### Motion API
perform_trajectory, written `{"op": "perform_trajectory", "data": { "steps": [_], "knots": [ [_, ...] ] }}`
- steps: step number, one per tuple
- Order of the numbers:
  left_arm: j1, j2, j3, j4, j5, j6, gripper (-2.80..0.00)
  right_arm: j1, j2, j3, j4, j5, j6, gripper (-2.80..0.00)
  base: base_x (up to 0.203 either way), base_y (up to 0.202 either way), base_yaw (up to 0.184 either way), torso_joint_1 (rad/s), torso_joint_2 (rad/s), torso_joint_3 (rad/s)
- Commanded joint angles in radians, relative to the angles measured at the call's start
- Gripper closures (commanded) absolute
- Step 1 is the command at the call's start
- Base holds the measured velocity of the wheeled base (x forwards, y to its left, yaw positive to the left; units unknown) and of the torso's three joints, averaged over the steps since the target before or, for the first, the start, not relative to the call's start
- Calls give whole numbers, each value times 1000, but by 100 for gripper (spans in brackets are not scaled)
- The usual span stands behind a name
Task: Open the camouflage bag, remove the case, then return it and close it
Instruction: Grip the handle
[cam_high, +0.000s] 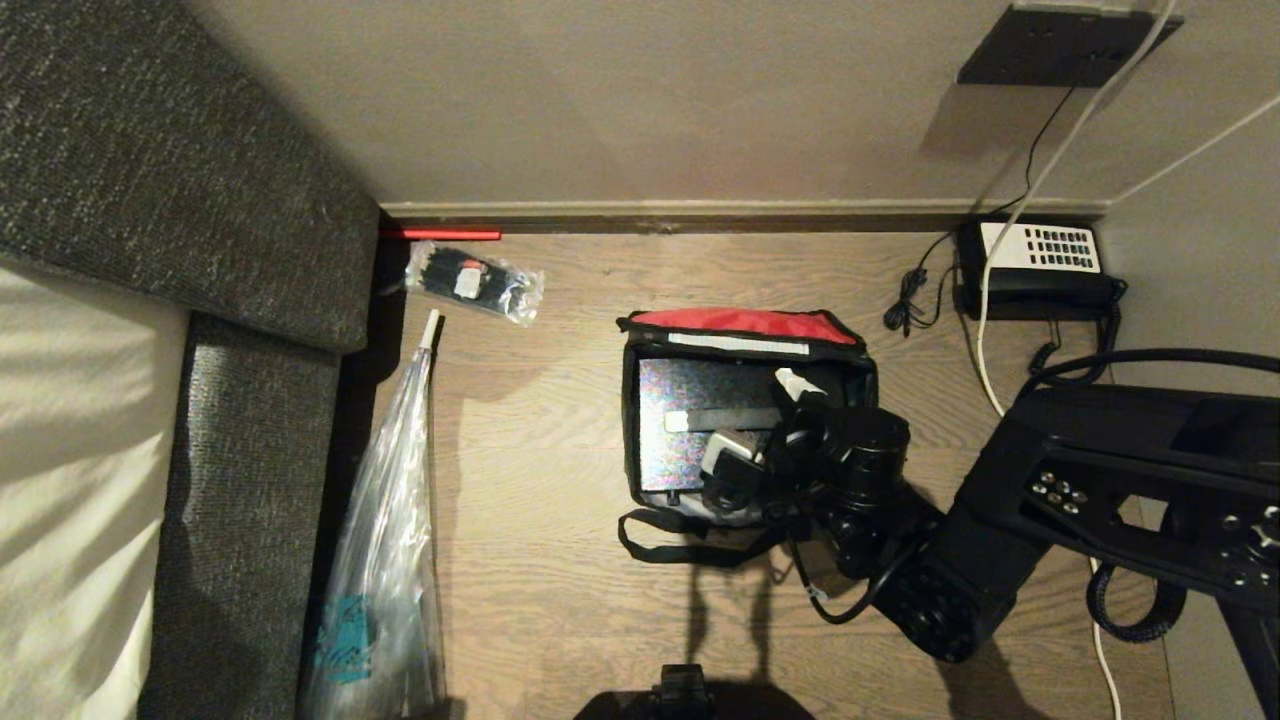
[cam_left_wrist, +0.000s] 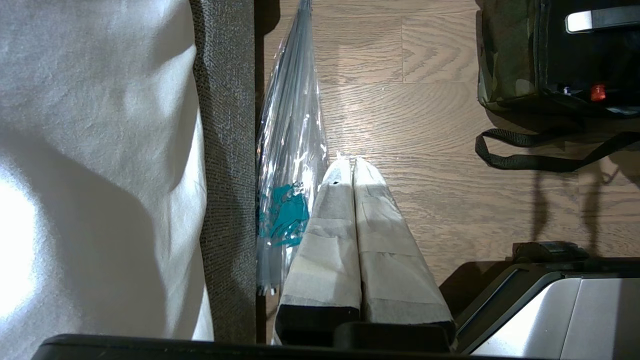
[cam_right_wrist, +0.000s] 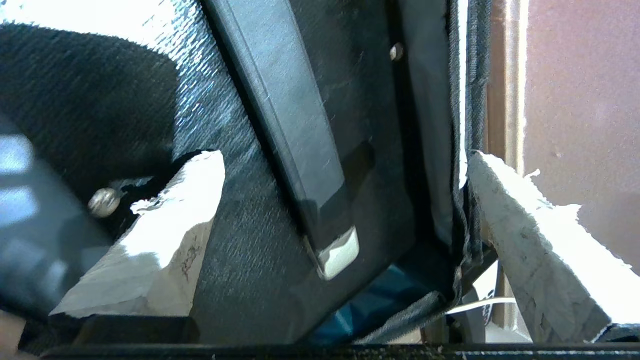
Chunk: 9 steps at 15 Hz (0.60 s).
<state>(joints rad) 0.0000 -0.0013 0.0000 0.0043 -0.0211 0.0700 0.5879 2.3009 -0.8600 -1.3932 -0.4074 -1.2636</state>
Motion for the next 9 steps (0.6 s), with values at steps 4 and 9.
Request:
{"op": "perform_trajectory", "data": {
  "steps": [4,9],
  "knots": [
    [0,1,2,0,0,1,0,-2,53,-52,-13,-2,-7,-280,0,0,0,0,0,0],
    [0,1,2,0,0,1,0,-4,88,-128,-13,-10,-7,-280,0,0,0,0,0,0]
  ]
}}
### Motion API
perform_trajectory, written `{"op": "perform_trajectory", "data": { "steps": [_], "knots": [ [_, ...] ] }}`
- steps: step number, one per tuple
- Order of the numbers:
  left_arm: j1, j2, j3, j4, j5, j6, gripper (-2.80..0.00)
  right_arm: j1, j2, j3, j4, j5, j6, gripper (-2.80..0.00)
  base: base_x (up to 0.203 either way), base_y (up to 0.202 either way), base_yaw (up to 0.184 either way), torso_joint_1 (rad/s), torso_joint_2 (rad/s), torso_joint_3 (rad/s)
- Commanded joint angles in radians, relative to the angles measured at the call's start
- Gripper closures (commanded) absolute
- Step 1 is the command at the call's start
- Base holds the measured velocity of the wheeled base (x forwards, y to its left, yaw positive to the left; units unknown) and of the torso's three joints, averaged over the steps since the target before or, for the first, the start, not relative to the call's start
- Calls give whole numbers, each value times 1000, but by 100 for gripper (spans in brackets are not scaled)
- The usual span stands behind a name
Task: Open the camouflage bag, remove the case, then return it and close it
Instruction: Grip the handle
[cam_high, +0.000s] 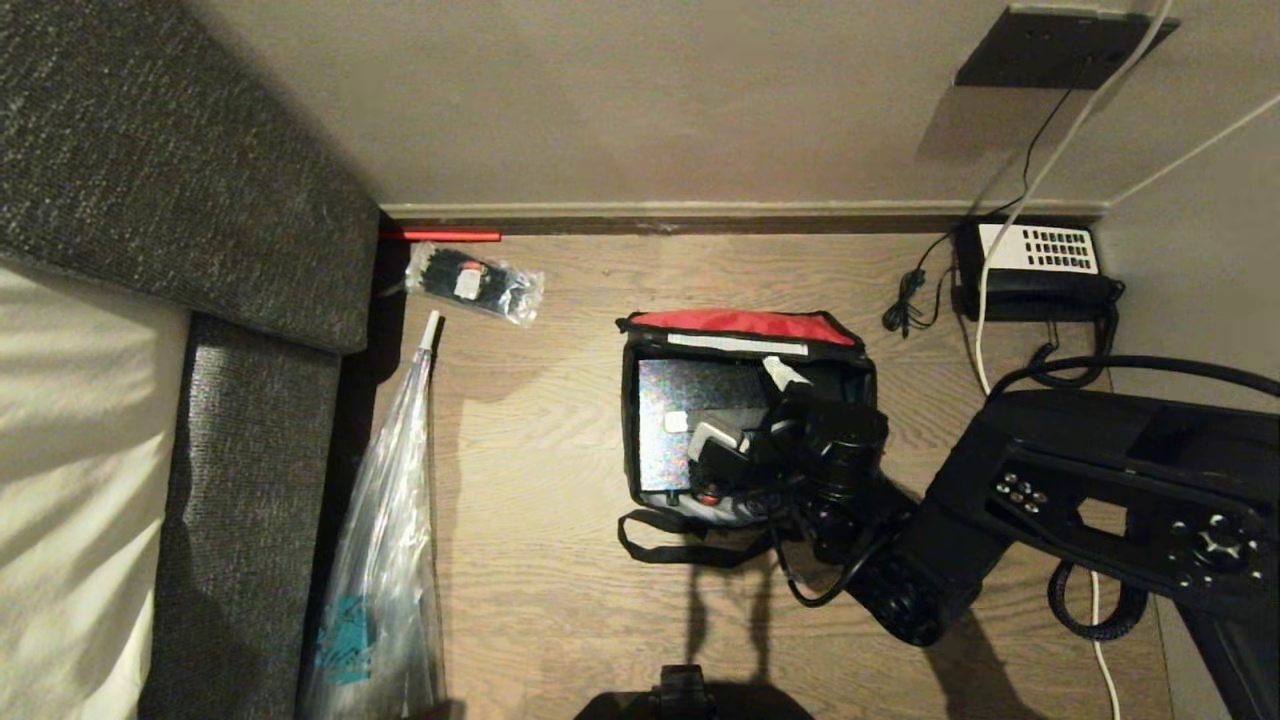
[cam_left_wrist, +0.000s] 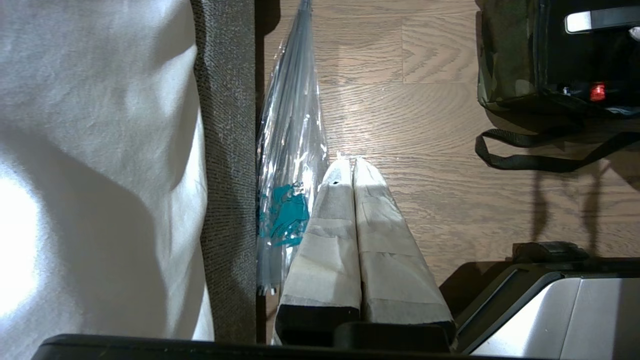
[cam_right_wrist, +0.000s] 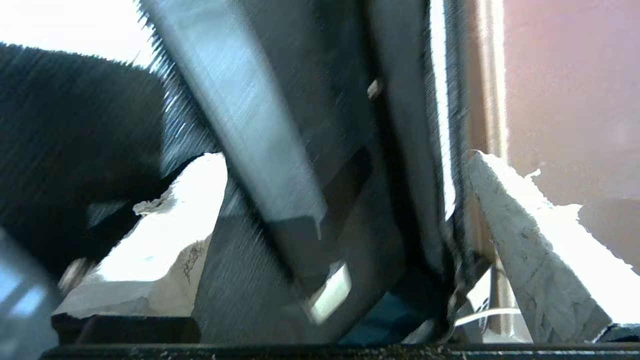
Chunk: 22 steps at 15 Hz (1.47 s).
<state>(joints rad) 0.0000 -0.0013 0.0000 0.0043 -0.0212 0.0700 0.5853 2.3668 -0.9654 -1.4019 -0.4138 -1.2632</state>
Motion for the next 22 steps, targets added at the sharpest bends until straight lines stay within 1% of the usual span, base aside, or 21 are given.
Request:
{"op": "perform_trajectory", "data": {
  "steps": [1,5,10,13,17,20,22],
  "knots": [
    [0,1,2,0,0,1,0,-3,24,-48,-5,-4,-8,-280,0,0,0,0,0,0],
    [0,1,2,0,0,1,0,-29,44,-117,-3,8,-13,-280,0,0,0,0,0,0],
    [0,1,2,0,0,1,0,-44,48,-87,-2,12,-21,-280,0,0,0,0,0,0],
    [0,1,2,0,0,1,0,-44,60,-101,-7,9,-14,-280,0,0,0,0,0,0],
    [0,1,2,0,0,1,0,-44,56,-67,-9,9,-18,-280,0,0,0,0,0,0],
    [0,1,2,0,0,1,0,-42,62,-84,-6,3,-22,-280,0,0,0,0,0,0],
    [0,1,2,0,0,1,0,-42,77,-121,-8,1,-22,-280,0,0,0,0,0,0]
  ]
}}
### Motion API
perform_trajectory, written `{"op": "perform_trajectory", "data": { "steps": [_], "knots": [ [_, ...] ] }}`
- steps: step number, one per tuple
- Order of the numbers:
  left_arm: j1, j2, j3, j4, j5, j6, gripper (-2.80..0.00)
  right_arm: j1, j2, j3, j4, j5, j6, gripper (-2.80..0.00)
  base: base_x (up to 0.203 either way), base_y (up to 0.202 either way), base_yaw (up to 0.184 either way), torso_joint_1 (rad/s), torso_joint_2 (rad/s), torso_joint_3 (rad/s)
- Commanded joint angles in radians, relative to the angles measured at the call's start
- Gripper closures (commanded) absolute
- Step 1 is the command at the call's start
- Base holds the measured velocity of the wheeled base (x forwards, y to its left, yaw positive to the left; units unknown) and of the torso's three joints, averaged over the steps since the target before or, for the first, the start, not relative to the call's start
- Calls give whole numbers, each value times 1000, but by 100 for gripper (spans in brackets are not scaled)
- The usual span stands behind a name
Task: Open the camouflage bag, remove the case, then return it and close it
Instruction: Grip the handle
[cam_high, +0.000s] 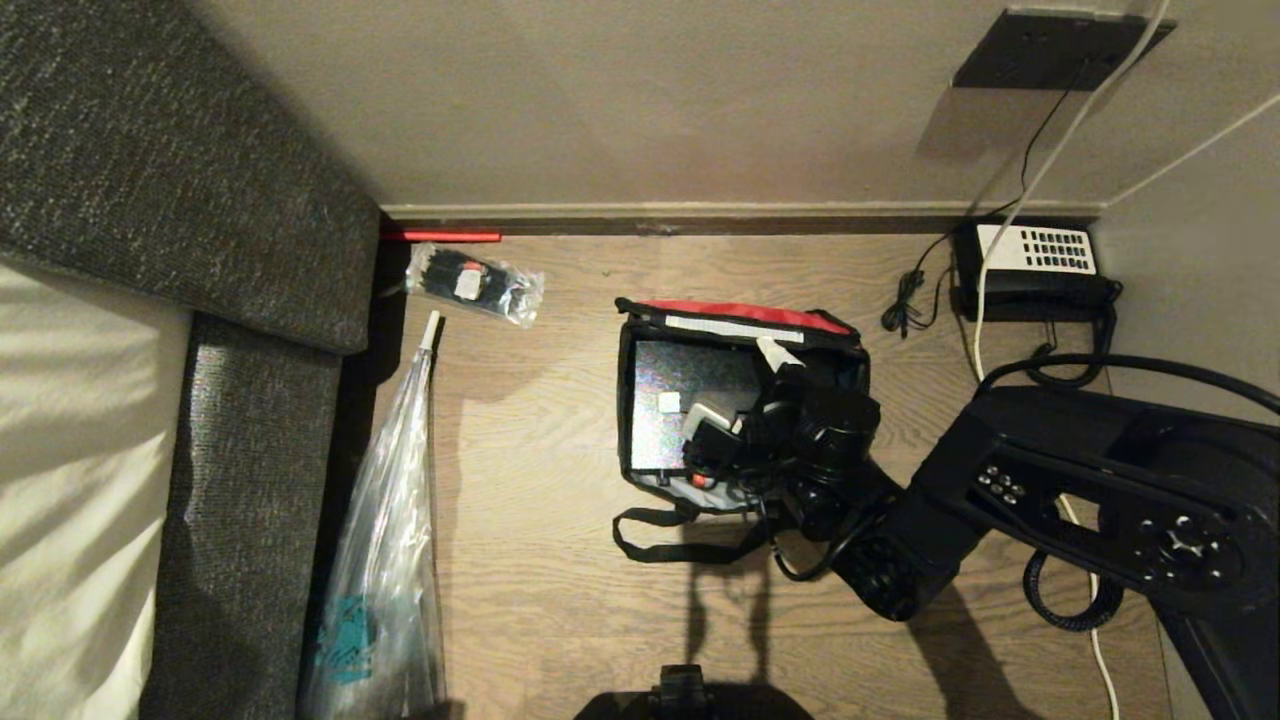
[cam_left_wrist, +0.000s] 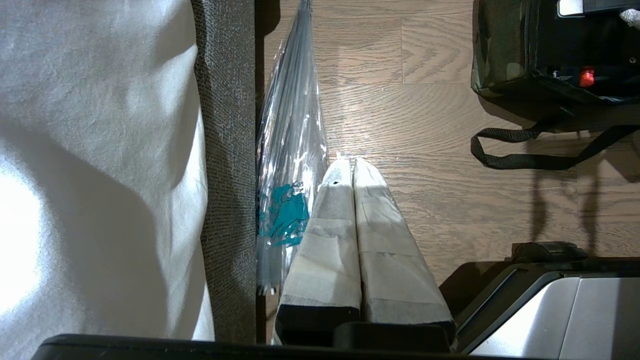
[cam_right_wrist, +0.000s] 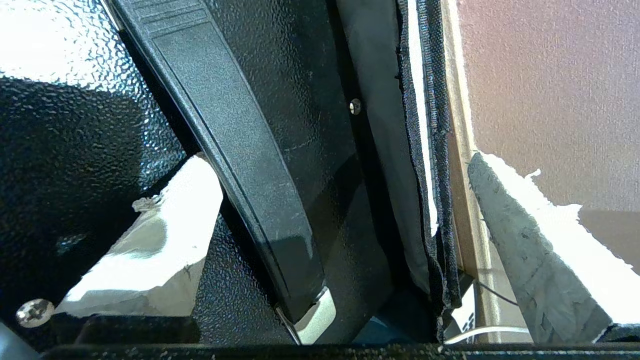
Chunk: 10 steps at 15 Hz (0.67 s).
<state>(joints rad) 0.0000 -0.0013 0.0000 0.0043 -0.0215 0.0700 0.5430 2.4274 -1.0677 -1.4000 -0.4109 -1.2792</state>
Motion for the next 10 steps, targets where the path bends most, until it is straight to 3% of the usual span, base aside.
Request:
{"op": "perform_trajectory", "data": {
  "steps": [1,10],
  "knots": [
    [0,1,2,0,0,1,0,0,19,-18,-8,0,-6,-280,0,0,0,0,0,0],
    [0,1,2,0,0,1,0,0,38,-29,-13,9,-3,-280,0,0,0,0,0,0]
  ]
}}
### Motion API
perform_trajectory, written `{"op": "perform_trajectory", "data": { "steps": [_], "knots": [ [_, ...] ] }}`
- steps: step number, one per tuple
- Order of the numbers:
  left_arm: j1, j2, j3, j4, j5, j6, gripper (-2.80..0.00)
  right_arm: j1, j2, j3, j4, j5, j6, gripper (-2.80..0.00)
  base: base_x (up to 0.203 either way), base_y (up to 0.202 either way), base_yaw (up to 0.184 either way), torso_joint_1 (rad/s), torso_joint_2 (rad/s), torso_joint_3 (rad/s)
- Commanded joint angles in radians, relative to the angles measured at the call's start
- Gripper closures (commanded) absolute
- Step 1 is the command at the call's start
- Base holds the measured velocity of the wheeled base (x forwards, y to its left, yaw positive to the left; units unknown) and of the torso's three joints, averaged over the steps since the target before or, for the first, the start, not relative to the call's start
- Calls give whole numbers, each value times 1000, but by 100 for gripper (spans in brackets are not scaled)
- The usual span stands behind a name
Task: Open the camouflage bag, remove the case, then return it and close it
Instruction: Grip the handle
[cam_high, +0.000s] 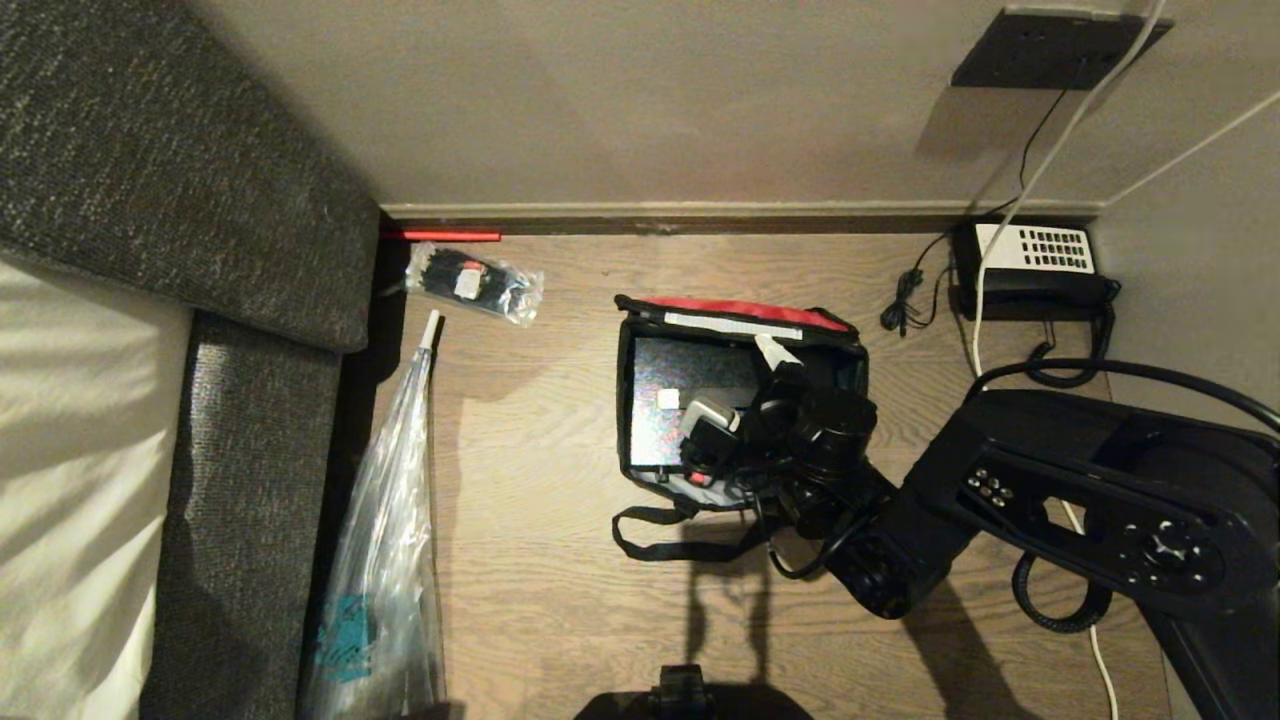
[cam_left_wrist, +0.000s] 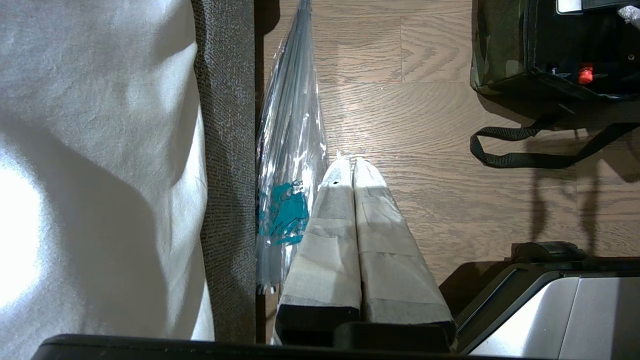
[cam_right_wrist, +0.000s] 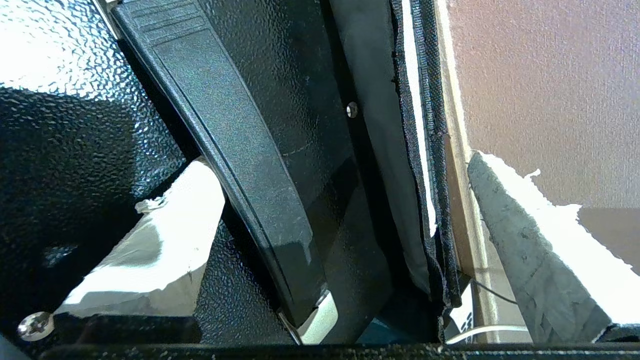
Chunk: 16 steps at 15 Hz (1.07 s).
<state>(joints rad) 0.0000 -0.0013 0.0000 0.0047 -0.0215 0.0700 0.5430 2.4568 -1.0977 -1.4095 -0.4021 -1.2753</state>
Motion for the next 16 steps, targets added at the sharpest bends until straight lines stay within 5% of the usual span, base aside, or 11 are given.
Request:
{"op": "perform_trajectory", "data": {
  "steps": [1,2,16],
  "knots": [
    [0,1,2,0,0,1,0,0,8,1,0,0,-6,-280,0,0,0,0,0,0],
    [0,1,2,0,0,1,0,-1,8,10,7,-1,-6,0,0,0,0,0,0,0],
    [0,1,2,0,0,1,0,3,-15,49,-14,-12,8,0,0,0,0,0,0,0]
  ]
}}
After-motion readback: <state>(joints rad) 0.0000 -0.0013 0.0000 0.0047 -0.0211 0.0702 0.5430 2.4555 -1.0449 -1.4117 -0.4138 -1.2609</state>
